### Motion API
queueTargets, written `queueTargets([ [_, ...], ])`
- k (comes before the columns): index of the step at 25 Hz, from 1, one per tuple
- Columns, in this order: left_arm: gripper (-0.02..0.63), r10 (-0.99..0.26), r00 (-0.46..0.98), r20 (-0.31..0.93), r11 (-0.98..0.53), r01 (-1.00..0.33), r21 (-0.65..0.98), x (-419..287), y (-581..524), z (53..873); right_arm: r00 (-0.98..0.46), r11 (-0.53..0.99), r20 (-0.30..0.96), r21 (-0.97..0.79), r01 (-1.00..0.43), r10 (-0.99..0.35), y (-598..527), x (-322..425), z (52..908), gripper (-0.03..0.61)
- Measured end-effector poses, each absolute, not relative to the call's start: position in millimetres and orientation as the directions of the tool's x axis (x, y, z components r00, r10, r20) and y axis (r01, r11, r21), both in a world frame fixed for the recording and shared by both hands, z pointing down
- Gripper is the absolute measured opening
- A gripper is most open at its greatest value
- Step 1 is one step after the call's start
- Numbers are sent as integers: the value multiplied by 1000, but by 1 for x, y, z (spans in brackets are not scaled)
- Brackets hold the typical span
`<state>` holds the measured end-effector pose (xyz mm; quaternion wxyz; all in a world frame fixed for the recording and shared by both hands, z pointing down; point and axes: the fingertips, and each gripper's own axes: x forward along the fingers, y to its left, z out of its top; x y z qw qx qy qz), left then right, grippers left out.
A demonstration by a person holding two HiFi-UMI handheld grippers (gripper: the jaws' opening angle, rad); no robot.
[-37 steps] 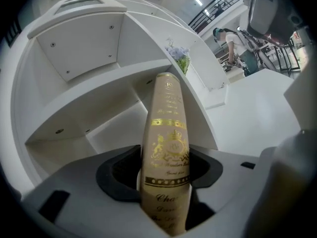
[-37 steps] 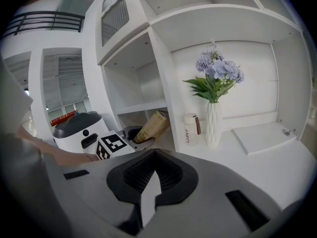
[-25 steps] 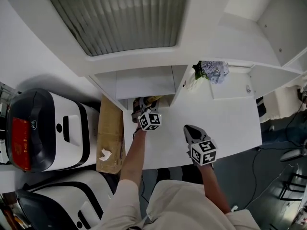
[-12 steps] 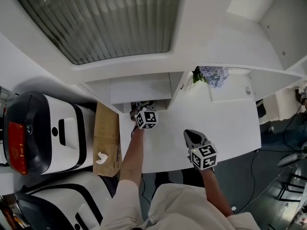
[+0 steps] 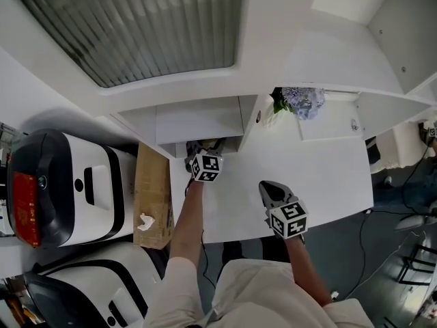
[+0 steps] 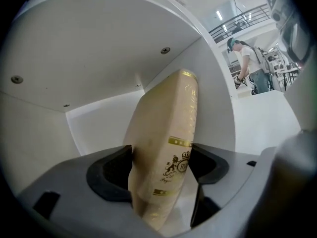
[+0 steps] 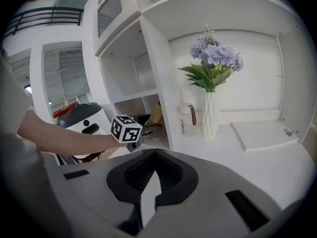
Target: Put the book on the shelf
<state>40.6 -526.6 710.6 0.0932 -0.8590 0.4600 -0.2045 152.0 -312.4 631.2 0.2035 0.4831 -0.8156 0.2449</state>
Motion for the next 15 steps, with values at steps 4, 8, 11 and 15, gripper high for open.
queueTargets([
  [4, 350, -828, 484, 283, -558, -759, -334, 35, -521, 712, -442, 401, 570, -205, -893, -693, -307, 151, 634, 26],
  [8, 353, -828, 479, 291, -557, -760, -333, 33, -515, 711, -430, 387, 562, -202, -900, -706, -308, 155, 630, 26],
  [11, 353, -828, 476, 296, -556, -764, -328, 28, -507, 710, -427, 379, 551, -206, -902, -717, -309, 152, 626, 26],
  [15, 353, -825, 472, 310, -558, -768, -316, 17, -492, 711, -436, 382, 533, -215, -899, -725, -309, 142, 619, 26],
])
